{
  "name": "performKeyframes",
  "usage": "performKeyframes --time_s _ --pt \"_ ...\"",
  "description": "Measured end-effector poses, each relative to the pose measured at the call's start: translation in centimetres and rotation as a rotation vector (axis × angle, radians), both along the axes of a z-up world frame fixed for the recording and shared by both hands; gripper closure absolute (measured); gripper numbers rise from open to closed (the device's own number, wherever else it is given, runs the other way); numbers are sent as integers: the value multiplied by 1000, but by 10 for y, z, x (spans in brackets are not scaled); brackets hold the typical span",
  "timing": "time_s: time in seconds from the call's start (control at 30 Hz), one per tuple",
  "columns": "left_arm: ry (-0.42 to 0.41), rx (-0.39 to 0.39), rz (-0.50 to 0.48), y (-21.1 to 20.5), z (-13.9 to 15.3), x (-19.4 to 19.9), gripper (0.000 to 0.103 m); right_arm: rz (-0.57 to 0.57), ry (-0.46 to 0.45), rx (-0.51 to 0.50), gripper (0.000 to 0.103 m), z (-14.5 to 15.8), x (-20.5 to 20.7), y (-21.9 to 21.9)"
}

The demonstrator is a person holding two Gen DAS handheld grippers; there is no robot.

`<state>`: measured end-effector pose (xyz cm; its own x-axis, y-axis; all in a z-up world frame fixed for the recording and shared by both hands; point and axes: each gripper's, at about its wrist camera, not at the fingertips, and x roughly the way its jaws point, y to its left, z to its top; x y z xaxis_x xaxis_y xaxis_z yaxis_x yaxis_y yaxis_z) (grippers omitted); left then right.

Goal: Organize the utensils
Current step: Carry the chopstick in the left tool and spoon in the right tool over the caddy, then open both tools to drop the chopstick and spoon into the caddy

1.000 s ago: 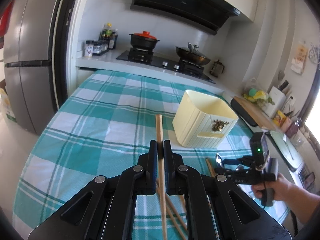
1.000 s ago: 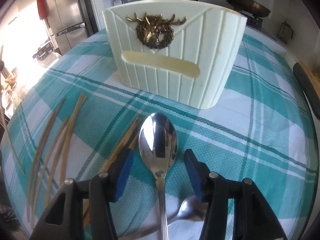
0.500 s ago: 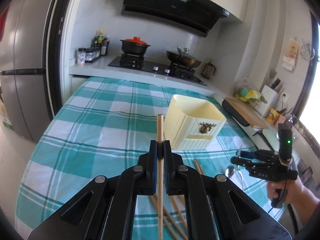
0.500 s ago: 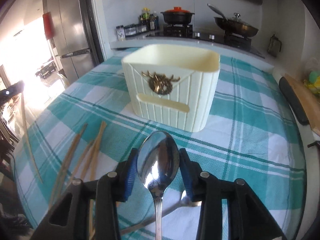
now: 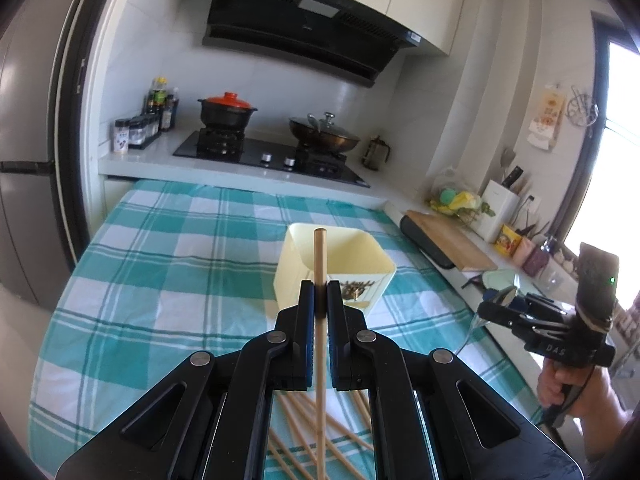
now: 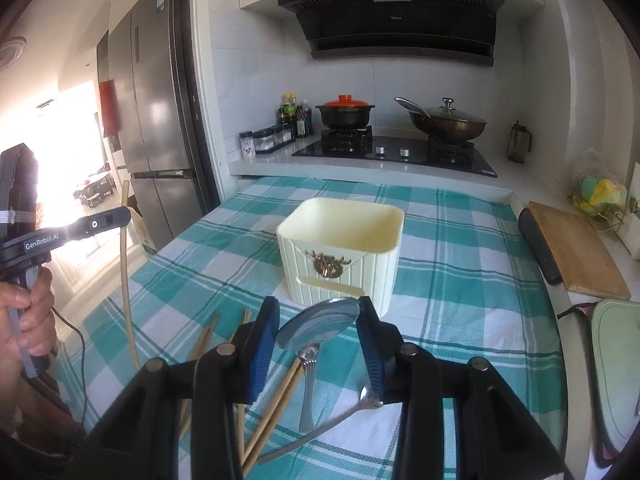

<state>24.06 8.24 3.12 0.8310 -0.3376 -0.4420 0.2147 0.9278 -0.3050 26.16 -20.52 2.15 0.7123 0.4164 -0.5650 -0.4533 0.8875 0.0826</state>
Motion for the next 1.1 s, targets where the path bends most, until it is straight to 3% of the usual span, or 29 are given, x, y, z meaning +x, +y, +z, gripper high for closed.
performKeyframes --time_s 0.33,0.7,0.87,1.1 --pt "-21 1 -45 -12 44 62 100 -15 -24 55 63 47 51 1" --pt "-136 63 4 -51 85 164 100 -53 -83 117 63 97 147 15" --pt "-128 76 27 -69 68 208 100 -70 -73 105 63 84 191 25" --pt "35 77 25 -83 2 252 100 -83 92 77 64 20 242 28"
